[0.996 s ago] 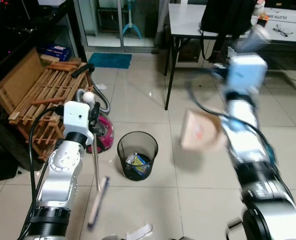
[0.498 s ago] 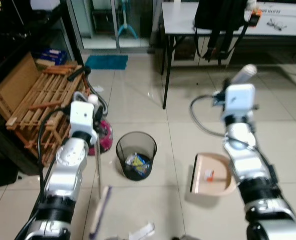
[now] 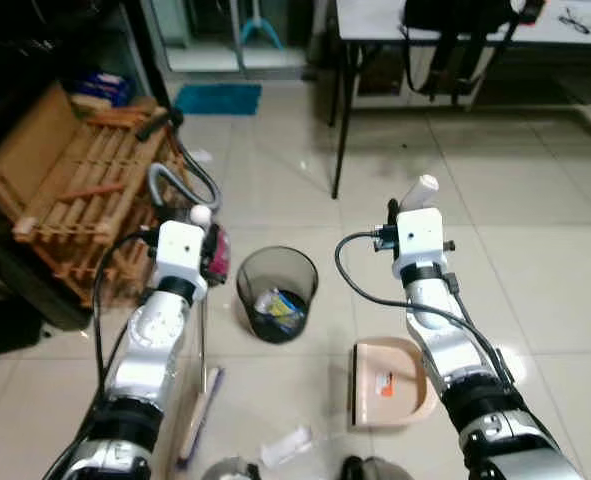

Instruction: Sweep floor

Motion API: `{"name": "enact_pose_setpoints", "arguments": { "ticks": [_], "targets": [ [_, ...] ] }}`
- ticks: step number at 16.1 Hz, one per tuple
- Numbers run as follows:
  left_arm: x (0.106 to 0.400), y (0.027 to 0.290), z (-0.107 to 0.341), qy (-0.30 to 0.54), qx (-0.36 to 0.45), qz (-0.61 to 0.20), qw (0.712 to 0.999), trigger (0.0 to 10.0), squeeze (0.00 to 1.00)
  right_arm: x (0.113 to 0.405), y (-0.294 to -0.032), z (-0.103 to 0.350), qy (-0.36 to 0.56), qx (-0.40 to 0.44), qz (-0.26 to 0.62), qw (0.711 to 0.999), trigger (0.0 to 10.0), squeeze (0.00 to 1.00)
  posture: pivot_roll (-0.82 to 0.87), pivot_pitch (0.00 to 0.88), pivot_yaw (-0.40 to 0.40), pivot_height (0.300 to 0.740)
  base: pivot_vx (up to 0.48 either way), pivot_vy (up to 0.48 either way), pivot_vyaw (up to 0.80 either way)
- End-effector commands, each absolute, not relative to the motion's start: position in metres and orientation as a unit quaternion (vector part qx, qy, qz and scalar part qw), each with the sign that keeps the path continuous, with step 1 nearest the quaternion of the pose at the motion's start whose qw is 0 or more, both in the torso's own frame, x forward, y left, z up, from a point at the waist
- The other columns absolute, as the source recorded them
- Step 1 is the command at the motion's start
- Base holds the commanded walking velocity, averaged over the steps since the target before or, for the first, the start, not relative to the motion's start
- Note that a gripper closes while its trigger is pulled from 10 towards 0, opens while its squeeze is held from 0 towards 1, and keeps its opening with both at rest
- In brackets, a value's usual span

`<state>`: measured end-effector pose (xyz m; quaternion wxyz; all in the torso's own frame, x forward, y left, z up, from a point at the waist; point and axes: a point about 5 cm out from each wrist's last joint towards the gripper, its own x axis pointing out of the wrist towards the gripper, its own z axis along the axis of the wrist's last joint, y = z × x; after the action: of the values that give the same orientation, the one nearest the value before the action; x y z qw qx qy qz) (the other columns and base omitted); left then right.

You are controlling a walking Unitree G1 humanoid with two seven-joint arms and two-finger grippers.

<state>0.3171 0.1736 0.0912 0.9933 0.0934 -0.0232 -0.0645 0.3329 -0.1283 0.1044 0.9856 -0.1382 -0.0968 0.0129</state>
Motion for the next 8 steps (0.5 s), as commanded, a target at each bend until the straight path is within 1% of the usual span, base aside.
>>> {"name": "enact_pose_setpoints", "arguments": {
  "ticks": [1,4,6,8],
  "targets": [
    [0.318,0.164,0.089,-0.035,0.102,-0.076,0.991,10.0,0.0,0.328,-0.117,0.101,-0.105,-0.144,0.049,0.983,10.0,0.0,-0.03,0.219,0.014,0.74,0.0,0.0,0.0],
    [0.318,0.146,0.08,-0.027,0.104,-0.092,0.99,10.0,0.0,0.316,-0.1,0.085,-0.091,-0.132,0.096,0.982,10.0,0.0,-0.04,0.254,0.007,0.74,0.0,0.0,0.0],
    [0.319,0.136,0.077,-0.024,0.105,-0.1,0.989,10.0,0.0,0.308,-0.088,0.077,-0.084,-0.119,0.122,0.982,10.0,0.0,-0.04,0.261,0.006,0.74,0.0,0.0,0.0],
    [0.321,0.133,0.076,-0.028,0.106,-0.093,0.99,10.0,0.0,0.304,-0.08,0.074,-0.085,-0.107,0.135,0.981,10.0,0.0,-0.05,0.263,0.004,0.74,0.0,0.0,0.0]
  ]
}}
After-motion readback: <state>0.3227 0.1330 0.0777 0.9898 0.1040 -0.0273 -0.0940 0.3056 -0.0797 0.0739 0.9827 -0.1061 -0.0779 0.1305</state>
